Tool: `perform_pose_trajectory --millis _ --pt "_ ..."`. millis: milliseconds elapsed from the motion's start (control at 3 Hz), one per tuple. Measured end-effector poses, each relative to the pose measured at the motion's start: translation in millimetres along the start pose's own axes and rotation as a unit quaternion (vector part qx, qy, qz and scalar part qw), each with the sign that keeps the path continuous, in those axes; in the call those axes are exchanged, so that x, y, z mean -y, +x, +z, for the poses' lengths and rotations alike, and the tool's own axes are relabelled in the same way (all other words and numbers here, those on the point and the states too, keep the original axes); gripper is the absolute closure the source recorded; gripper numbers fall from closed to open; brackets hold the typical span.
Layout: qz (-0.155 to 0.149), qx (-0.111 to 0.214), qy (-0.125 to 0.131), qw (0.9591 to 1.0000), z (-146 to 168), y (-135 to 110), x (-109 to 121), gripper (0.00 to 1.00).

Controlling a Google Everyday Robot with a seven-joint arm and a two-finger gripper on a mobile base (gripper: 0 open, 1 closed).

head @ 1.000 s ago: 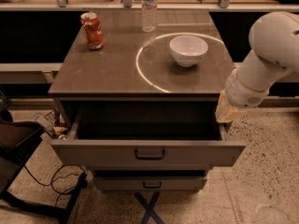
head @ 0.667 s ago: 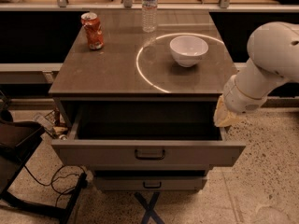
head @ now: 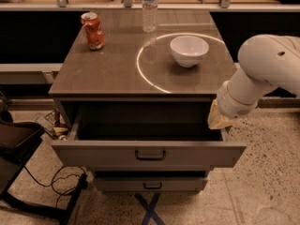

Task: Open top drawer

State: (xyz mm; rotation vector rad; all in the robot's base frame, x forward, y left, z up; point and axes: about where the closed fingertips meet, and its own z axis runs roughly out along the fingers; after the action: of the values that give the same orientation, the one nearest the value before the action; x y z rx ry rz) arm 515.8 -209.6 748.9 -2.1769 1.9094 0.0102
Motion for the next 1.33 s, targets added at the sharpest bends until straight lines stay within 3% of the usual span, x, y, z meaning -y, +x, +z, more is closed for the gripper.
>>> perform_pose_trajectory --millis 333,1333 --pt "0.004 0.014 -0.009 0.9999 27 -1 -5 1.0" --pt "-0.001 0.042 -0.022 0.9989 64 -13 -13 1.0"
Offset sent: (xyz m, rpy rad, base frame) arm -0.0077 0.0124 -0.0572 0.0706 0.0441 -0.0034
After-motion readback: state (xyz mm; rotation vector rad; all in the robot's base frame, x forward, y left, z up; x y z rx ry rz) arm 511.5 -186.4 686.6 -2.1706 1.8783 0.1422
